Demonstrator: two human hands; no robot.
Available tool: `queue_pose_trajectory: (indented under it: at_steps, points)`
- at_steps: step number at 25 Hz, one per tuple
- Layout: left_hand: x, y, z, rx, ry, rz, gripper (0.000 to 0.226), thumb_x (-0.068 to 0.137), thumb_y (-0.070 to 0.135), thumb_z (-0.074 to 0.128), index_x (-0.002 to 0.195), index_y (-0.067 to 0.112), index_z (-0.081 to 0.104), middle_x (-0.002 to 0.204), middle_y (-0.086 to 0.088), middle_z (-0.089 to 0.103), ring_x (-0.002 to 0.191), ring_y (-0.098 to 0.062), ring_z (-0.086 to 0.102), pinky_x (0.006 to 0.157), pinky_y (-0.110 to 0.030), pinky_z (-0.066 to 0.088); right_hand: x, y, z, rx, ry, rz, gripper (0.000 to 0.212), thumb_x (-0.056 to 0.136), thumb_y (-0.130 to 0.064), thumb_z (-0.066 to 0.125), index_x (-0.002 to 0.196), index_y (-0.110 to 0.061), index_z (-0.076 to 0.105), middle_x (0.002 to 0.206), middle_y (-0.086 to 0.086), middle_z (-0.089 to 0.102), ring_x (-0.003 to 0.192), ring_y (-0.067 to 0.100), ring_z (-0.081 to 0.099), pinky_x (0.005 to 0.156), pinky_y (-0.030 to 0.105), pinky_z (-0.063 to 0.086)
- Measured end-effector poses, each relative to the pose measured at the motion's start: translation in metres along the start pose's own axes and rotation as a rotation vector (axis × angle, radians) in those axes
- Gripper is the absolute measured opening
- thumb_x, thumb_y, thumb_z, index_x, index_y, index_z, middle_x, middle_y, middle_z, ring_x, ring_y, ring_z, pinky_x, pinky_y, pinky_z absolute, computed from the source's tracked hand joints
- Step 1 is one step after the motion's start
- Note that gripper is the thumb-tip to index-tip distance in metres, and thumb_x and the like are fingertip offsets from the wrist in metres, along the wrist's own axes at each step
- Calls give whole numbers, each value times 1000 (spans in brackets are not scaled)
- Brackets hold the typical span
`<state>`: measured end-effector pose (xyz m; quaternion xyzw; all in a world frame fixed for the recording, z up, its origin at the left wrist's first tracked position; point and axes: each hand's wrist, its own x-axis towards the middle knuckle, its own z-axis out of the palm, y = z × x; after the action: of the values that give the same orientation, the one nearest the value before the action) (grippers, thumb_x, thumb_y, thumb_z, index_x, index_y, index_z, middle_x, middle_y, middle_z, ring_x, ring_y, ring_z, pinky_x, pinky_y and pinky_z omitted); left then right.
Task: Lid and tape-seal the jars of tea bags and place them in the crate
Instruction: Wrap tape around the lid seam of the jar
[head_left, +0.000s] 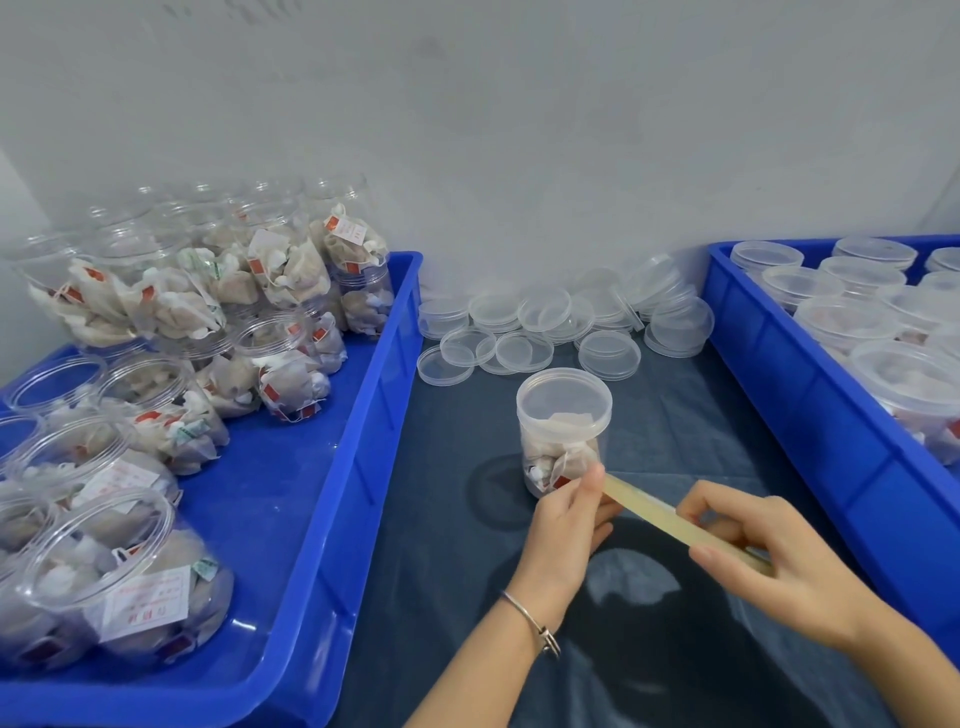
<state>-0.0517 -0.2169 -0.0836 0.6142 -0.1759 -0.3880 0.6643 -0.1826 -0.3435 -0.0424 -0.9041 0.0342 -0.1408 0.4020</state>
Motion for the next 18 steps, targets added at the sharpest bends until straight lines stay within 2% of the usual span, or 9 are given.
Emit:
queue_pose_trajectory:
  at_steps: [2,5,6,8,9,11,13,15,18]
  points:
    - [1,0,-4,48,-7,28,34,98,40,43,101,17,68,108,3,70,103,-5,64,92,-21,50,-2,1,-1,-4,12,-3,9,80,-21,58,77,-13,54,44,-11,44,43,7,34,48,26,30]
    - [-1,-1,-7,202,26,143,42,94,46,45,90,11,67,91,-4,61,88,-13,55,97,-36,46,-3,2,-2,-41,-22,-6,6,78,-19,59,78,-21,53,45,-11,47,42,11,36,49,30,33]
    - [-2,-2,-8,232,43,195,43,93,46,47,89,7,66,87,-4,58,83,-12,51,95,-34,46,-2,2,-1,-78,-46,9,7,76,-19,58,80,-23,53,45,-10,49,43,14,38,51,33,35]
    - [-5,-3,-6,256,106,291,34,94,35,55,101,7,72,88,5,66,79,3,55,85,-15,45,-1,2,1,-153,-90,69,16,70,-19,51,86,-23,52,51,-5,52,48,18,42,55,40,40]
    - [-7,-2,-4,276,149,346,27,92,28,60,107,9,72,93,12,69,82,11,58,82,-7,43,0,2,4,-177,-99,99,21,69,-20,49,89,-24,51,55,-2,53,51,19,43,57,42,41]
    - [-10,-6,1,367,222,490,25,86,19,69,110,10,71,104,18,66,96,14,58,86,-6,42,1,5,12,-185,-74,159,15,77,-24,51,92,-27,49,62,0,56,53,15,44,58,37,41]
    - [-15,-10,9,471,256,634,29,84,19,72,112,12,71,115,12,65,108,8,55,95,-9,41,2,5,22,-103,2,240,7,88,-25,54,92,-27,49,61,-2,57,52,9,43,56,29,37]
    - [-19,-12,14,518,284,762,28,87,18,68,113,10,70,122,3,64,115,5,52,97,-9,39,3,1,28,86,75,298,5,90,-29,56,92,-26,52,56,0,50,52,8,40,55,28,35]
    - [-20,-10,13,497,312,881,30,89,26,61,110,8,71,120,-2,65,113,0,57,94,-11,43,0,-5,34,330,117,353,22,84,-52,56,87,-30,56,56,-2,43,52,9,37,51,22,34]
